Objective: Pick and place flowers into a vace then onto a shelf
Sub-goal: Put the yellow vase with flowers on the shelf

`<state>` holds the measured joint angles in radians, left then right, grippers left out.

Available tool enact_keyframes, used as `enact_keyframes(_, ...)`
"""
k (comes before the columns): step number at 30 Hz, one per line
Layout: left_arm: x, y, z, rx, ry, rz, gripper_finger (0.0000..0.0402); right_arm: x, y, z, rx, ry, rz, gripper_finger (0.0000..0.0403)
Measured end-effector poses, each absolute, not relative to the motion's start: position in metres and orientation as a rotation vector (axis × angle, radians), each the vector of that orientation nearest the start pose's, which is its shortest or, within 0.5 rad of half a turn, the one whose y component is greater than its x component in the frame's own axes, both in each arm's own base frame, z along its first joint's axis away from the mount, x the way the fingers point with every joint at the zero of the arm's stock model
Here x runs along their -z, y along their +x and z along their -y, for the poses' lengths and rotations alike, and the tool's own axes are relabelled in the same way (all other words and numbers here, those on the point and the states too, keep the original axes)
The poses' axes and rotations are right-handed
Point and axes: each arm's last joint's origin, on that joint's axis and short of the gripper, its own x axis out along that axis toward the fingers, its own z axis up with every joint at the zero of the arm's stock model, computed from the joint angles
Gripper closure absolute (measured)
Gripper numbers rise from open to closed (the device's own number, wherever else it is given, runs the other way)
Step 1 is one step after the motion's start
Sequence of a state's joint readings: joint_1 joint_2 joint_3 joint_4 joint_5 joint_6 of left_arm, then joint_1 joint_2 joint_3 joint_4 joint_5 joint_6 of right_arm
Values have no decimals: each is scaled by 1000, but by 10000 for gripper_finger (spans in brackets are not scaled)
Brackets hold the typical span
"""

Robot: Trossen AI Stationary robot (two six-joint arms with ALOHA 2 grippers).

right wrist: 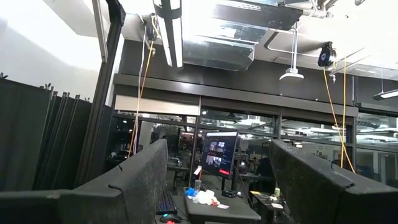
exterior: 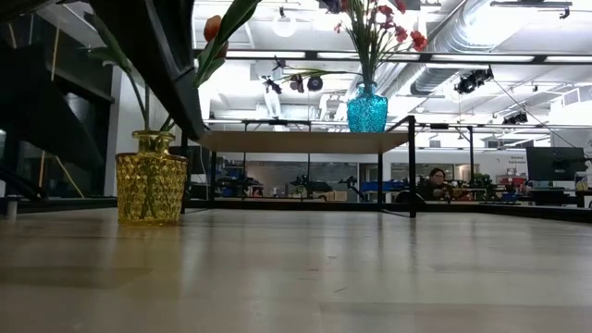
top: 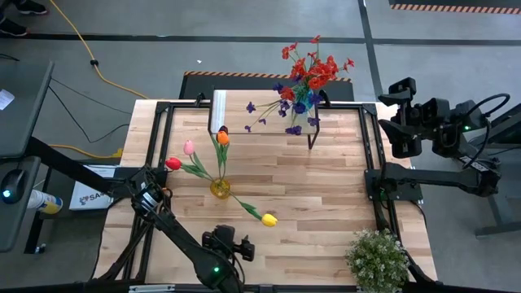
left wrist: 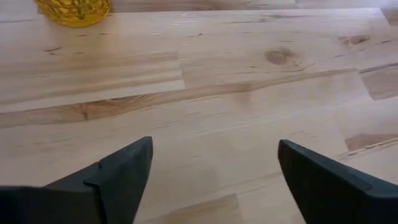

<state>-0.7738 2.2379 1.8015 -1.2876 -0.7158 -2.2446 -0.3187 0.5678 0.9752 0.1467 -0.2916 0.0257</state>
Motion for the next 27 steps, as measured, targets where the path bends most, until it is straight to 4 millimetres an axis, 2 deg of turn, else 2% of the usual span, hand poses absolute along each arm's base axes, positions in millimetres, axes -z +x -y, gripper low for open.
enact_keyframes(3,-173,312,278,-1079,-793,-569,6,-448,78,17,19,-141,529,130)
enact_keyframes(14,-173,312,278,-1072,-778,-571,38,-448,78,17,16,-142,528,130)
enact_keyframes(27,-173,315,280,-1032,-775,-551,23,-448,78,17,16,-142,528,130)
